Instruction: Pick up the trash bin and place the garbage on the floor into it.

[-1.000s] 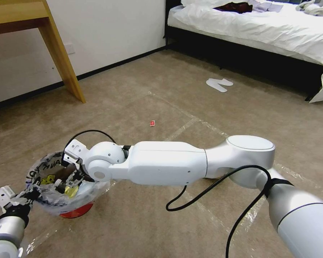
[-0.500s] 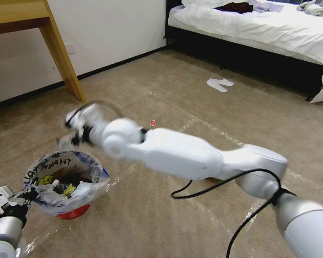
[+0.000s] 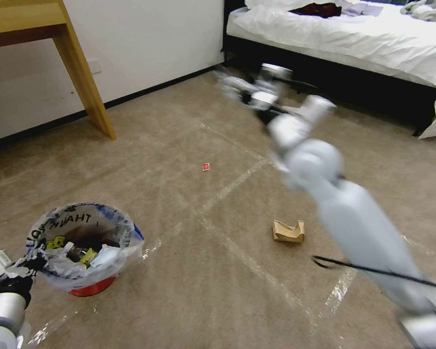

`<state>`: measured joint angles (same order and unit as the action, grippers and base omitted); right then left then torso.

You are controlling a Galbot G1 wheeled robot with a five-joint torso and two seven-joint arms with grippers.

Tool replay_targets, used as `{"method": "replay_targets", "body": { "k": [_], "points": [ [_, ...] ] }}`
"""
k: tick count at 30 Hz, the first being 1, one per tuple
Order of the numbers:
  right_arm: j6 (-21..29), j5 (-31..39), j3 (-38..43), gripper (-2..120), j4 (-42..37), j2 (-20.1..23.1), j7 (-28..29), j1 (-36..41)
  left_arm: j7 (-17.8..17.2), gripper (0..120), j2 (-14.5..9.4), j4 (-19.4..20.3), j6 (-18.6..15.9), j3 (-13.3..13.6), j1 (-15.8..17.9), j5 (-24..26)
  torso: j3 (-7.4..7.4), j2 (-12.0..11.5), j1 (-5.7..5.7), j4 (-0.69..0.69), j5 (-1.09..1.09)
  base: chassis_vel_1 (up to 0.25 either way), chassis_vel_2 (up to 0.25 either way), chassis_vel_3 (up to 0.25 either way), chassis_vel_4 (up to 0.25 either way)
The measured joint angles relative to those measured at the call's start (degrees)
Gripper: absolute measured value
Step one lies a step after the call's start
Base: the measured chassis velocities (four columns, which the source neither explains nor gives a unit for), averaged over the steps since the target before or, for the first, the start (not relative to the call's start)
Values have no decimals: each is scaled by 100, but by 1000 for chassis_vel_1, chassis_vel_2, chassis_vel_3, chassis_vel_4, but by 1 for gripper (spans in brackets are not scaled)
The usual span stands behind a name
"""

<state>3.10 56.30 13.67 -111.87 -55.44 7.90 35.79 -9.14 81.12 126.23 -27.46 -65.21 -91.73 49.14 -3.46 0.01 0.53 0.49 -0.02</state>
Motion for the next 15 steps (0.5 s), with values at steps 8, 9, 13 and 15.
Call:
{"method": "replay_targets", "body": {
  "k": [8, 9, 13, 15],
  "points": [
    [29, -521, 2139, 100, -1065, -68, 476, 2757, 4, 5, 24, -34, 2, 76, 19, -48, 0, 0, -1, -1, 2, 0, 0, 0, 0],
    [29, -521, 2139, 100, -1065, -68, 476, 2757, 4, 5, 24, -34, 2, 76, 19, -48, 0, 0, -1, -1, 2, 0, 0, 0, 0],
    [172, -534, 2386, 100, -1218, -250, 949, 3408, 16, 5, 42, -57, 2, 113, 3, -93, 0, 0, -1, -2, 1, 0, 0, 0, 0],
    [250, -501, 2429, 100, -1282, -332, 1128, 3582, 25, 5, 69, -59, 2, 138, 0, -109, 0, 0, -1, -2, 2, 0, 0, 0, 0]
  ]
}}
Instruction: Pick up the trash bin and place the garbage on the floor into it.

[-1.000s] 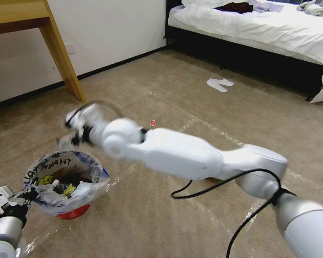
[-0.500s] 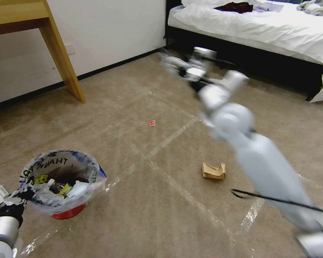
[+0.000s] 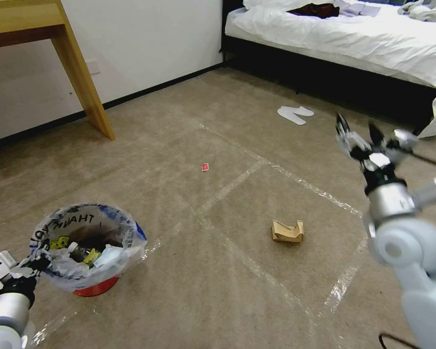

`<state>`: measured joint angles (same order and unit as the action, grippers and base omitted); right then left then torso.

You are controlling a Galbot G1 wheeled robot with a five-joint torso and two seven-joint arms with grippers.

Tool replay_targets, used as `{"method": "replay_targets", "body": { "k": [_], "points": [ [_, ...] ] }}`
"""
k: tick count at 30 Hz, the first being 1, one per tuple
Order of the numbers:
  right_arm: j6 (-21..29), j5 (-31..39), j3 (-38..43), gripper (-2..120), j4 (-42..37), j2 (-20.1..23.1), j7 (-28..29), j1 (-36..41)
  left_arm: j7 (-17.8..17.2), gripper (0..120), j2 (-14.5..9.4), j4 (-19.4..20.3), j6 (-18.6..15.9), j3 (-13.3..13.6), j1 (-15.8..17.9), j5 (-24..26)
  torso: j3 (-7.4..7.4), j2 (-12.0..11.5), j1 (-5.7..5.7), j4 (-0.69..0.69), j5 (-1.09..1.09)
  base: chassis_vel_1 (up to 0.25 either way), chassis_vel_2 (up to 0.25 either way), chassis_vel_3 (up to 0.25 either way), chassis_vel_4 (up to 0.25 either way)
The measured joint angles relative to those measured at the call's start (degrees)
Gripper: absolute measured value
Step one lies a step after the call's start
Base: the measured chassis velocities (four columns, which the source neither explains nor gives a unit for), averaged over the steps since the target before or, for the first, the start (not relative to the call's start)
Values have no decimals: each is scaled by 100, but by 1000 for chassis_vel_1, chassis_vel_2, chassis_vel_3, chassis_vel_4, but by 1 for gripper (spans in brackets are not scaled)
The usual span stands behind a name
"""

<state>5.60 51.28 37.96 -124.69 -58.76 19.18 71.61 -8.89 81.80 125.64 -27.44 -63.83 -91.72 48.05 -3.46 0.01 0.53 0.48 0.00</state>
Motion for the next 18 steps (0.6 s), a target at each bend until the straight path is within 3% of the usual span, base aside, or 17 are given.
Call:
{"method": "replay_targets", "body": {
  "k": [6, 12, 18],
  "points": [
    [28, -87, 84, 100, -104, -109, 189, 245, 42, 5, 53, -13, 1, 40, -8, -62, 0, 0, 0, -1, 2, 0, 0, 0, 0],
    [-990, -939, 47, 100, 99, -247, -563, 530, 52, 5, 163, 51, 13, 48, 45, -92, -1, 0, 0, -1, 1, 0, 0, 0, 0],
    [-1404, -1541, 37, 100, 178, -450, -782, 698, 70, 5, 181, 73, 28, 41, 22, -91, -1, 0, 1, 0, 0, 0, 0, 0, 0]
  ]
}}
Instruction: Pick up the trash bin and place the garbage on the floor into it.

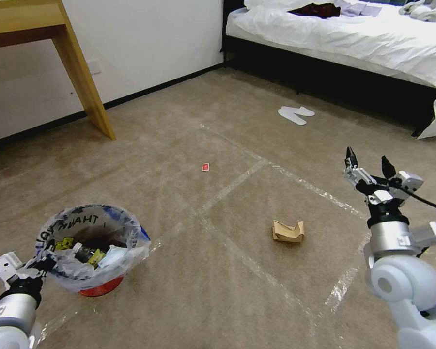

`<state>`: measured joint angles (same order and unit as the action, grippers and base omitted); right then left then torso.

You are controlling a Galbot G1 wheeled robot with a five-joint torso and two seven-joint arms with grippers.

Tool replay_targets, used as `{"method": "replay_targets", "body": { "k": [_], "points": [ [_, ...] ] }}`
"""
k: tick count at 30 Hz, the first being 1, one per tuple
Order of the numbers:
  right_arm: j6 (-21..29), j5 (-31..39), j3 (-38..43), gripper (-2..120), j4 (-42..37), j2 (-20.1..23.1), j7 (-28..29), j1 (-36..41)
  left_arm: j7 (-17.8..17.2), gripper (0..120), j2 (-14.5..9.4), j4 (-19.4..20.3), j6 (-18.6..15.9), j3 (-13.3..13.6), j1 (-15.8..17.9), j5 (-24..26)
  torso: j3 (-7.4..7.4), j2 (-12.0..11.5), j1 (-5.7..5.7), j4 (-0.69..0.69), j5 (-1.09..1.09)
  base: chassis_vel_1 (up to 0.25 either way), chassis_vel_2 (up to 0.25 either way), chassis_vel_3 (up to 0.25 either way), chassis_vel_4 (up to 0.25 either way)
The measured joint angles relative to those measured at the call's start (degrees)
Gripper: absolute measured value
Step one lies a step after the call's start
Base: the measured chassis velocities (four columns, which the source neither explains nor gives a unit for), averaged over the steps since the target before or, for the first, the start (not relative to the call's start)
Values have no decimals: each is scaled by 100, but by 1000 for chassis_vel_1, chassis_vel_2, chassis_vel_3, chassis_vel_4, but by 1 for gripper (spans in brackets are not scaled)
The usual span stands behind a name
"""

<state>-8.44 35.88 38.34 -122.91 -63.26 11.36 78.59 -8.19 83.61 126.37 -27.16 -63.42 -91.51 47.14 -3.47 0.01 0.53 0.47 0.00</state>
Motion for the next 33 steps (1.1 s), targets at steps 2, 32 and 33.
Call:
{"method": "replay_targets", "body": {
  "k": [2, 32, 33],
  "points": [
    [-123, -195, -19, 100, 7, -129, -97, 96, 17, 5, 0, 16, 27, -27, -26, 1, 0, 0, 0, 0, 1, 0, 0, 0, 0],
    [-69, -583, -261, 100, 203, -311, -76, 26, 90, 5, 154, 131, 104, -18, -77, -99, -2, -1, 2, 0, 0, -37, 36, 35, -35],
    [-69, -583, -261, 100, 203, -311, -76, 26, 90, 5, 154, 131, 104, -18, -77, -99, -2, -1, 2, 0, 0, -162, 98, 146, -151]
  ]
}}
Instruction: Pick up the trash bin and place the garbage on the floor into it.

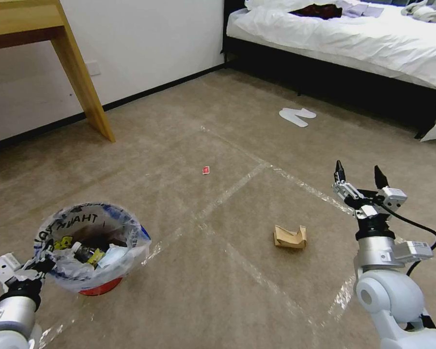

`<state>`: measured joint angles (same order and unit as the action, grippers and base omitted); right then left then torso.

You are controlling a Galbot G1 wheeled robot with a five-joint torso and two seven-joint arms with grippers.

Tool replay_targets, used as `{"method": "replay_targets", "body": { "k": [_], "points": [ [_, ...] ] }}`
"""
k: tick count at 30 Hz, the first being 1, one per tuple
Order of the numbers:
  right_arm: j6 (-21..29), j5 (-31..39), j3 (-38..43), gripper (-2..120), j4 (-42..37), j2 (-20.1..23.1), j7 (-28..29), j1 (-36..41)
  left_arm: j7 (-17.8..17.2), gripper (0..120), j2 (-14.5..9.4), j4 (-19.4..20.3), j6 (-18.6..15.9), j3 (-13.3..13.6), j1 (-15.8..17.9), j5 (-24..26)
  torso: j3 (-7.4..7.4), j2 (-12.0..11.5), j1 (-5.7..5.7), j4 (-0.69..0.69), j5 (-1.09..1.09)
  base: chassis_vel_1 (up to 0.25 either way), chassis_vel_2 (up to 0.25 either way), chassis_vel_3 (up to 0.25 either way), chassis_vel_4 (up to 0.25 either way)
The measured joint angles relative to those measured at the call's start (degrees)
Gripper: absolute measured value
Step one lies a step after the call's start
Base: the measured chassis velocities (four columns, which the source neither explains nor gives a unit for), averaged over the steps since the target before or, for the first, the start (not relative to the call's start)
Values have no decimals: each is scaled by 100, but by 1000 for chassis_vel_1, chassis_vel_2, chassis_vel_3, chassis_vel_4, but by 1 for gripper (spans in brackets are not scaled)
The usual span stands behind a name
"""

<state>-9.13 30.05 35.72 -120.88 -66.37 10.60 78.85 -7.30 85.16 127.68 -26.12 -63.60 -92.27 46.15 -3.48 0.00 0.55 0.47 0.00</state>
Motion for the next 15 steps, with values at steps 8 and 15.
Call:
{"method": "replay_targets", "body": {
  "k": [8, 15],
  "points": [
    [965, 882, -380, 100, 40, 152, 1060, -302, 19, 5, 12, -46, 29, 6, -39, -42, 1, 0, 0, 0, 0, -55, 54, 61, -53],
    [3157, 4575, -713, 100, -41, 317, 4370, -1045, 13, 5, 11, -116, 29, 9, -47, -60, 2, 0, -1, -1, 1, 0, 0, 0, 0]
  ]
}}
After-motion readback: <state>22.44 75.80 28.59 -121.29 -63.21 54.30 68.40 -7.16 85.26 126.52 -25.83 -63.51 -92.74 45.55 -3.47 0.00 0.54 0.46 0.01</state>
